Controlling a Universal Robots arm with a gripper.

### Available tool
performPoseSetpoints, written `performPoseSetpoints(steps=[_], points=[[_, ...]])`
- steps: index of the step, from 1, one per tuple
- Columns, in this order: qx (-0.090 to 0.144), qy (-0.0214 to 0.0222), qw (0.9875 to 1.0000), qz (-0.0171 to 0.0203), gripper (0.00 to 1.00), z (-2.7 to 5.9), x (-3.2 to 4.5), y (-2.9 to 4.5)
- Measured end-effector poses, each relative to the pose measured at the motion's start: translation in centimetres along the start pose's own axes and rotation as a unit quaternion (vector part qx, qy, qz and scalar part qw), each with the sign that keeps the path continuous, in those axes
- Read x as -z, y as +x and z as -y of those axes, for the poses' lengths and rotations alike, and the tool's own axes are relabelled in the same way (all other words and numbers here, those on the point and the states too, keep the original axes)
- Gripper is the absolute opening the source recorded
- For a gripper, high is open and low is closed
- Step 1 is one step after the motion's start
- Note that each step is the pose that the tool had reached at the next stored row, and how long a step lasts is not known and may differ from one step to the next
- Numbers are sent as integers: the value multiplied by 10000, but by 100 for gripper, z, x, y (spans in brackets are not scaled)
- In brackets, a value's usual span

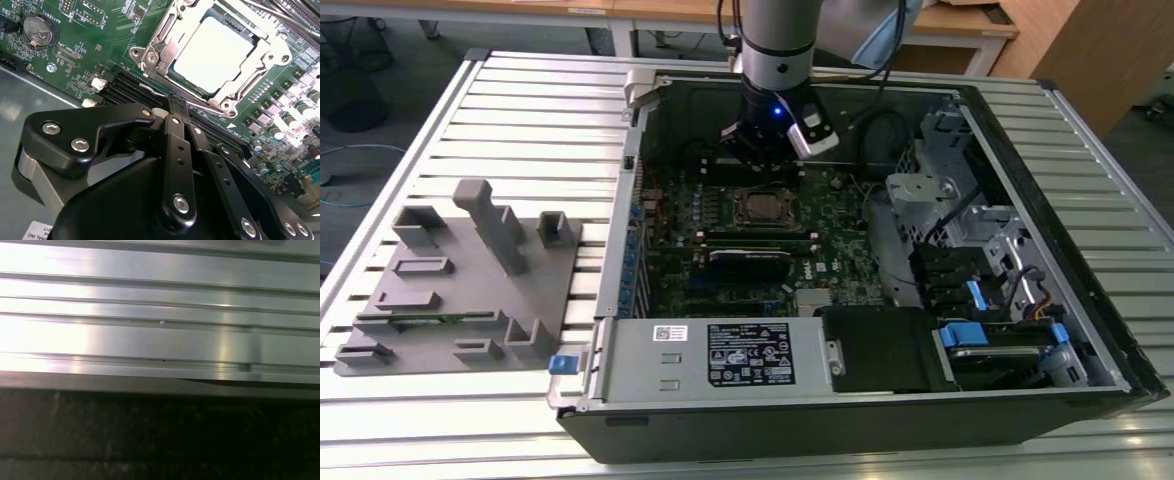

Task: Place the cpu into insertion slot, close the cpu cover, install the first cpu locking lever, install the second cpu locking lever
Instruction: 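Install the first cpu locking lever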

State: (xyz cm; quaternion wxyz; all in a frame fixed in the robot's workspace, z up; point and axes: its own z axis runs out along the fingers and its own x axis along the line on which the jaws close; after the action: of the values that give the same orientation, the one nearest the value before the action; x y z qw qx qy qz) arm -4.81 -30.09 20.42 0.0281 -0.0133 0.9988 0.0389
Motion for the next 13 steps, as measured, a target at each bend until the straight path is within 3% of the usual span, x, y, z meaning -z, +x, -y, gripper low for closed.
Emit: performPoseSetpoints(steps=[13], points=[[-2, -28, 10000, 2, 11, -8, -3, 1]])
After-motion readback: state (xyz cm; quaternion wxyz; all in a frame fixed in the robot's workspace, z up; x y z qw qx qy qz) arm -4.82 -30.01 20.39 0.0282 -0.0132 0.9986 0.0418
